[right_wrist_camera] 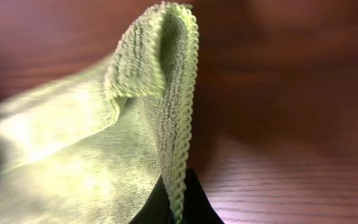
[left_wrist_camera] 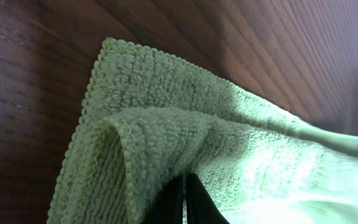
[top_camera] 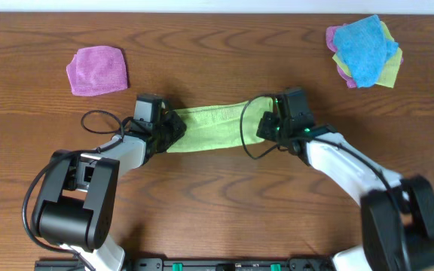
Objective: Fold the cloth
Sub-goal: 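Fold the right end of the strip over toward the left gripper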
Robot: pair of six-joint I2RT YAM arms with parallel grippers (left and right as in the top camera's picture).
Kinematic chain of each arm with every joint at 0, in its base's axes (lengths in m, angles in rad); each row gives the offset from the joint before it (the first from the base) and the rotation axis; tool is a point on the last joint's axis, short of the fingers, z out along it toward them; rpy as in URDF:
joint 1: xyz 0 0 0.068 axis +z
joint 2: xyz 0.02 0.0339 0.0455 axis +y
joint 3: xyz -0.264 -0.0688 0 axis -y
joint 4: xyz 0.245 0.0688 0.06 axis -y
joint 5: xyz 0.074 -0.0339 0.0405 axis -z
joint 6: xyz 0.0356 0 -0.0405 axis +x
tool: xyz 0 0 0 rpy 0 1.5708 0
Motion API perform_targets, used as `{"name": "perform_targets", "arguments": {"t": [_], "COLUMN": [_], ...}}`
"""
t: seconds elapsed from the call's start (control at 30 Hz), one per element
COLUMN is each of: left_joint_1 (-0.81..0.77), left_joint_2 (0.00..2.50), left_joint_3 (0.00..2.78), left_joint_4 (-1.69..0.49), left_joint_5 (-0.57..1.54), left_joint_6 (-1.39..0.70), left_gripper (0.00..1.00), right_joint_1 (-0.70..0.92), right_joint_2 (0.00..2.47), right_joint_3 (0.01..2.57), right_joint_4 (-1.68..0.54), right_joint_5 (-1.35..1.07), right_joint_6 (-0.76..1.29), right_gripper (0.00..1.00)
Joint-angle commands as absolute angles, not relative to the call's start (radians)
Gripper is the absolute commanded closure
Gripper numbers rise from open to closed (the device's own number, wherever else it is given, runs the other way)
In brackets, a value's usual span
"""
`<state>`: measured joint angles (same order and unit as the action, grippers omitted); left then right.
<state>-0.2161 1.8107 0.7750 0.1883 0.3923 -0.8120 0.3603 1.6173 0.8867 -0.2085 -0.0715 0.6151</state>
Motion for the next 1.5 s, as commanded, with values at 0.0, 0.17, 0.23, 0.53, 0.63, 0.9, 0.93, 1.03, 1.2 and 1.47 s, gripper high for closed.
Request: {"name": "perform_targets", "arguments": {"t": [0.0,0.17,0.23,0.53,0.63,0.9,0.93,1.03,1.2,1.47], "left_joint_1": [-0.200,-0.200,-0.200,-0.200,-0.200,-0.195,-0.190,-0.170,-0.144,-0.110], "left_joint_2": [1.841,1.841,1.841,1.841,1.840,1.835,1.834,1.813,1.720,1.613], "left_joint_3": [0.778,0.786,0.790,0.801,0.802,0.802,0.802,0.802,0.802,0.802], "left_joint_4": [0.168,0.168,0.169,0.169,0.162,0.154,0.150,0.107,0.036,-0.052], "left_joint_5": [0.348,0.351,0.359,0.386,0.386,0.415,0.425,0.466,0.471,0.464], "left_joint_6": [-0.807,-0.807,-0.806,-0.794,-0.789,-0.783,-0.780,-0.759,-0.702,-0.668], "left_gripper": [0.94,0.94,0.94,0.94,0.94,0.94,0.94,0.94,0.94,0.94], "right_joint_1": [0.400,0.461,0.490,0.600,0.631,0.682,0.686,0.696,0.696,0.733], "right_joint_2": [1.539,1.528,1.528,1.567,1.608,1.676,1.680,1.685,1.686,1.687], "right_joint_3": [0.884,0.884,0.884,0.884,0.884,0.914,0.925,0.960,0.976,0.992], "right_joint_4": [-0.209,-0.194,-0.182,-0.051,-0.023,0.033,0.031,0.019,0.007,0.007], "right_joint_5": [-0.056,-0.056,-0.056,-0.056,-0.059,-0.068,-0.068,-0.067,-0.068,-0.059], "right_joint_6": [0.566,0.567,0.566,0.576,0.591,0.613,0.613,0.612,0.612,0.612], "right_gripper": [0.99,0.99,0.99,0.99,0.99,0.99,0.99,0.99,0.99,0.99]}}
